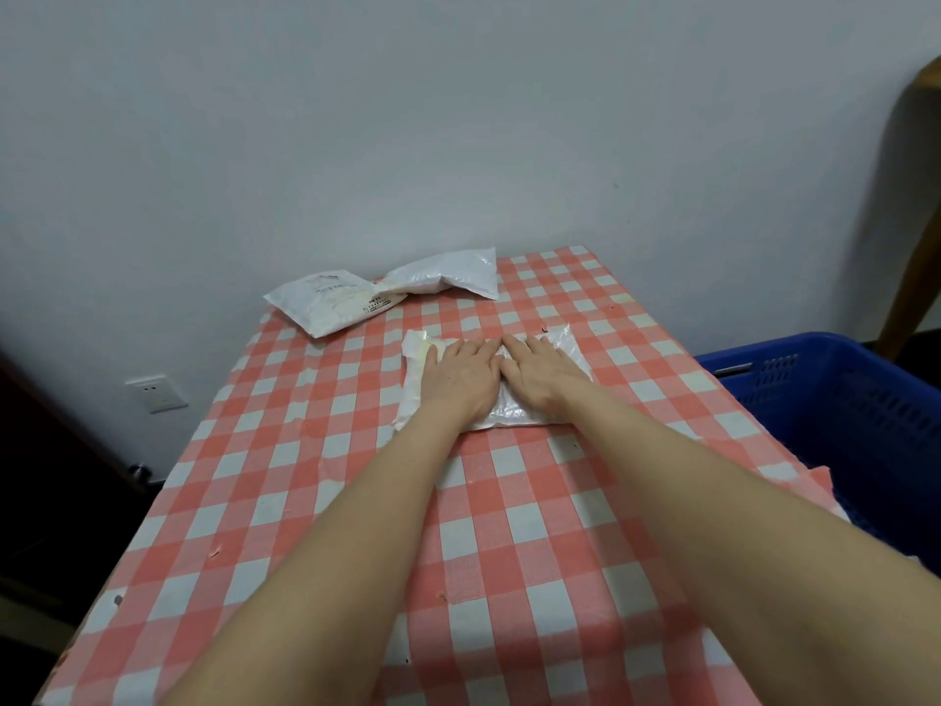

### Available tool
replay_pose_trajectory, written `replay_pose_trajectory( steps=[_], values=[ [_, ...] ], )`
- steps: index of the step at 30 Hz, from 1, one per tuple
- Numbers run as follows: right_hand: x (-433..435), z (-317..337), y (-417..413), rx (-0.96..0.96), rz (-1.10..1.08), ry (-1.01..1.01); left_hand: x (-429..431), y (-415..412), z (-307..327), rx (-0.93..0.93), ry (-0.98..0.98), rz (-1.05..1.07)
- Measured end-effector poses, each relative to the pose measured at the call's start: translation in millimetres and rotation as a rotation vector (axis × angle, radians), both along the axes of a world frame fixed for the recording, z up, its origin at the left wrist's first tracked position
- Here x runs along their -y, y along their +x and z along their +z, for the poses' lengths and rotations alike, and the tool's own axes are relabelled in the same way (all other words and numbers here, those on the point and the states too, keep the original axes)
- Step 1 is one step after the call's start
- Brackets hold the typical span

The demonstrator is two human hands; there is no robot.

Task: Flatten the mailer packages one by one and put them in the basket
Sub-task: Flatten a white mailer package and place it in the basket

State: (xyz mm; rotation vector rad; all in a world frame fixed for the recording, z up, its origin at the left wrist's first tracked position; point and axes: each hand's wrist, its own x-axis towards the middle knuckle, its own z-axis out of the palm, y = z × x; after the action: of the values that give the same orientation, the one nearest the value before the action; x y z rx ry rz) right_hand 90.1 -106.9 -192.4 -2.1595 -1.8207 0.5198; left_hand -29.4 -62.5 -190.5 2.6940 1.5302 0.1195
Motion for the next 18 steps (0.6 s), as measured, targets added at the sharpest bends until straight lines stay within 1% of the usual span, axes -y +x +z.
replay_pose_trajectory(
  steps=[3,7,9,11,14,16,18],
  values=[
    [-1,4,1,-0.025,0.006,-0.025,1,1,2,0.003,0.0,0.006],
    [3,9,4,-0.106,0.012,0.003,2,0,7,0.059,-0.057,-0.001],
    [5,13,4,-0.156,0.035,0.031,2,-3,11,0.128,-0.097,-0.013],
    [7,17,5,-0.189,-0.027,0.106,2,-11,16,0.21,-0.048,0.021],
    [9,21,6,-0.05,-0.124,0.167,2,-22,16,0.218,0.067,0.102],
    [8,23,6,0.022,-0.107,0.139,2,-26,14,0.203,0.053,0.122],
    [6,23,4,0.041,-0.082,0.093,1,-26,12,0.19,0.013,0.117]
  ],
)
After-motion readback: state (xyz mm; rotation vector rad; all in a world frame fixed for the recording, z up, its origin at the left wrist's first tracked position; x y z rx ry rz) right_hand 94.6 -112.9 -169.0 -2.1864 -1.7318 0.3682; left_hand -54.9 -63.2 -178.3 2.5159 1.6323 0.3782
